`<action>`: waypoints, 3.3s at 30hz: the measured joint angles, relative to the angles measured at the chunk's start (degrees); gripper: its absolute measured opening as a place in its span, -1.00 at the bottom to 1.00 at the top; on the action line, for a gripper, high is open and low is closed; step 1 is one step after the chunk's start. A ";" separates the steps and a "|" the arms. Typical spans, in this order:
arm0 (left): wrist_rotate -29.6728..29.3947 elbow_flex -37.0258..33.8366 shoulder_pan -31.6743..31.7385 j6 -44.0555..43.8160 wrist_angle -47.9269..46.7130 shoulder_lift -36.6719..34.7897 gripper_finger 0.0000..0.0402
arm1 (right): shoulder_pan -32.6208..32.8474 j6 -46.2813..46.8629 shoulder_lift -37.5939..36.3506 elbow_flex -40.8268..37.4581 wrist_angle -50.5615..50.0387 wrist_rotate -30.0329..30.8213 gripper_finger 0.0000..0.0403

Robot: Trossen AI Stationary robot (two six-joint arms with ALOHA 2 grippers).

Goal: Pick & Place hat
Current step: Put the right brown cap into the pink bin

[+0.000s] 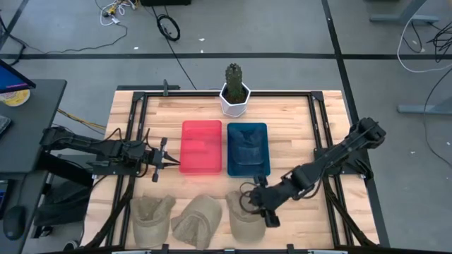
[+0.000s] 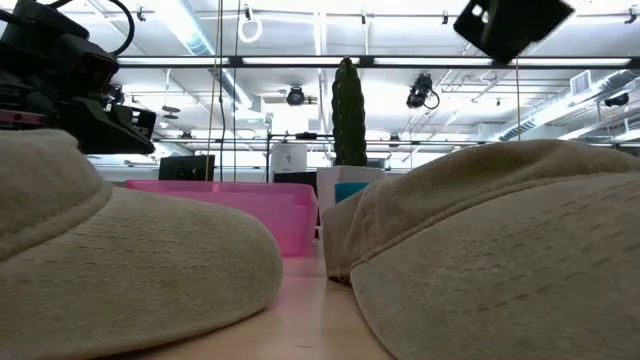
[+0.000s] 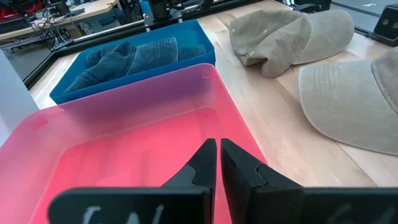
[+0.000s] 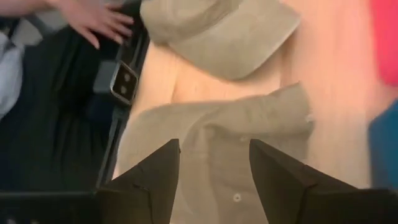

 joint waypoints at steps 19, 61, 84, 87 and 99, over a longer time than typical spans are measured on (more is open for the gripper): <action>0.00 -0.02 0.00 0.02 0.17 0.02 -0.86 | 1.10 1.63 14.74 -0.03 5.20 -6.04 -0.03; 0.02 0.00 0.00 0.00 0.15 0.01 -0.86 | -19.25 -22.13 6.23 16.48 -8.74 -10.30 -1.00; 0.02 -0.02 -0.01 0.01 0.15 0.01 -0.86 | -34.63 -39.75 13.14 16.55 9.48 -16.57 -1.00; 0.02 0.00 -0.02 0.02 0.15 0.00 -0.86 | -34.79 -42.45 15.37 16.55 10.29 -16.83 -1.00; 0.02 -0.02 -0.02 0.00 0.15 0.00 -0.86 | -37.27 -48.57 20.61 16.50 11.70 -20.60 -1.00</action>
